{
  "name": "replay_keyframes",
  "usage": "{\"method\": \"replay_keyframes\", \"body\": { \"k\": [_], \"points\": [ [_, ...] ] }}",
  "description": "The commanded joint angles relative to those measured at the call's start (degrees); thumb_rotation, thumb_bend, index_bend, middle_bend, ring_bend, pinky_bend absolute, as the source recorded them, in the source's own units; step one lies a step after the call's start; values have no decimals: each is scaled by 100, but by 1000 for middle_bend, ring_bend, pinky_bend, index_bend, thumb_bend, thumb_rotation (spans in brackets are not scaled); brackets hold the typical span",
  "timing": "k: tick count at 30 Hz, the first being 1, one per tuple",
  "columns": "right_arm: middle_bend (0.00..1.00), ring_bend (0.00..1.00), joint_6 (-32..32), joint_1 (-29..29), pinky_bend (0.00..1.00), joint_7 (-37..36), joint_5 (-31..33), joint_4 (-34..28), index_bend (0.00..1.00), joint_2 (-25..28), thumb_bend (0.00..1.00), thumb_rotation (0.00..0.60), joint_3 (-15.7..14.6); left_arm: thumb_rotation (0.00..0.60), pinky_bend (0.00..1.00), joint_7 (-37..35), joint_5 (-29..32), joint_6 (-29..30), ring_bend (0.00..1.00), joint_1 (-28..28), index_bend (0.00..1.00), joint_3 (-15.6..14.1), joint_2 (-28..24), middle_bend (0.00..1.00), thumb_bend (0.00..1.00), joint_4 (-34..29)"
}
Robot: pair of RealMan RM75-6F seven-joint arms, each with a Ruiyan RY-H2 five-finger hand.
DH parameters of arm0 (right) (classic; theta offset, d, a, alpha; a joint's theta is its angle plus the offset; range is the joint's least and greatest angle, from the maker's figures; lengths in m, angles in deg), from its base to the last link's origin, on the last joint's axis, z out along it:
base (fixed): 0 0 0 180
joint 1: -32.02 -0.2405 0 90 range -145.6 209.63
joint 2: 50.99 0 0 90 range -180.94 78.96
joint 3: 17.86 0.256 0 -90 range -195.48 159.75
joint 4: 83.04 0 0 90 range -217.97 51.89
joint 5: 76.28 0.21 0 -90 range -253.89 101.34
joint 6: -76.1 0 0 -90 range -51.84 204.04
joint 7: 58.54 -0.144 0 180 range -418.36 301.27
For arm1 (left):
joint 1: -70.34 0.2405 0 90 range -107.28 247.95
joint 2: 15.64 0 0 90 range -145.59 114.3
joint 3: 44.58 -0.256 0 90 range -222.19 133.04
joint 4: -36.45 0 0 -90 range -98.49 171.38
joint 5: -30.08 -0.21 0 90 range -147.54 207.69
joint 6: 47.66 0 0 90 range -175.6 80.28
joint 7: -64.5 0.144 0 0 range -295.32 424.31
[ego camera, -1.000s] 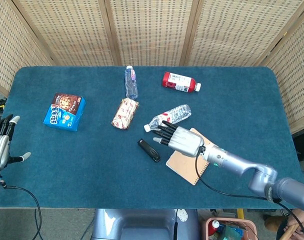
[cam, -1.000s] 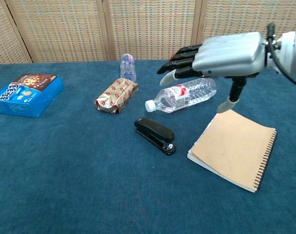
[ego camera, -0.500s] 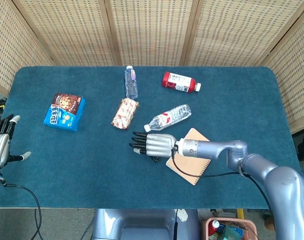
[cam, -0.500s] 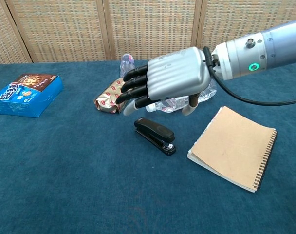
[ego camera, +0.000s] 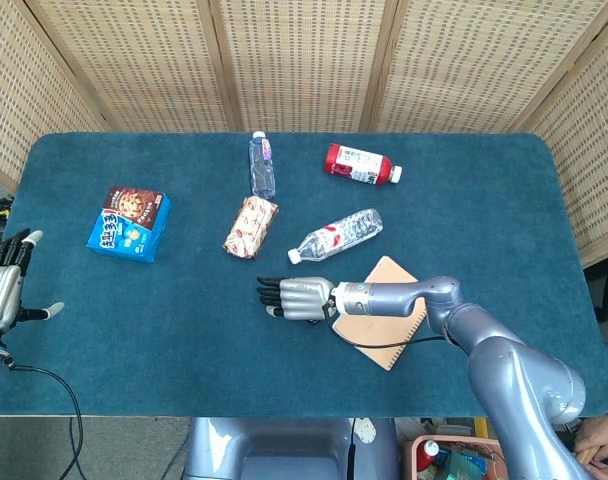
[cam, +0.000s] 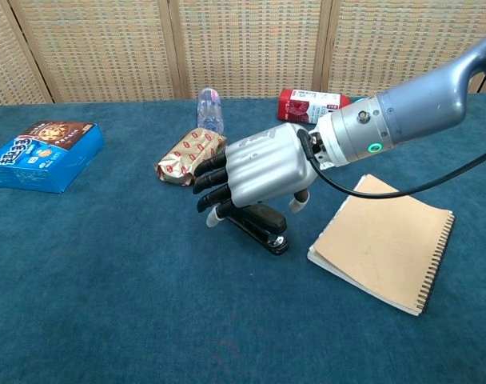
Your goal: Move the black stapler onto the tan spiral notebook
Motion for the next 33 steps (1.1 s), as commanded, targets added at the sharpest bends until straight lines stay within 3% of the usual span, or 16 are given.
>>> {"method": "replay_keyframes", "body": {
  "k": [1, 5, 12, 15, 27, 33],
  "points": [
    [129, 13, 32, -6, 5, -53, 78, 154, 185, -113, 0, 600, -132, 600, 0, -5, 16, -18, 0, -2, 0, 14, -1, 0, 24, 16],
    [249, 139, 180, 2, 156, -117, 118, 369, 300, -264, 30, 600, -296, 600, 0, -35, 22, -66, 0, -14, 0, 34, -3, 0, 24, 37],
    [451, 340, 561, 61, 360, -249, 214, 954, 493, -610, 299, 600, -466, 600, 0, -102, 35, -134, 0, -22, 0, 62, -13, 0, 24, 60],
    [498, 387, 734, 87, 417, -380, 251, 1203, 542, -740, 337, 600, -567, 600, 0, -133, 35, -157, 0, -22, 0, 71, -17, 0, 24, 78],
    [508, 401, 1187, 196, 465, -407, 470, 1497, 556, -752, 382, 600, -666, 600, 0, -150, 48, -228, 0, -33, 0, 80, -12, 0, 24, 85],
    [508, 401, 1599, 351, 477, -131, 753, 1082, 557, -167, 392, 600, -500, 600, 0, -216, 47, -248, 0, -20, 0, 88, -34, 0, 24, 78]
  ]
}}
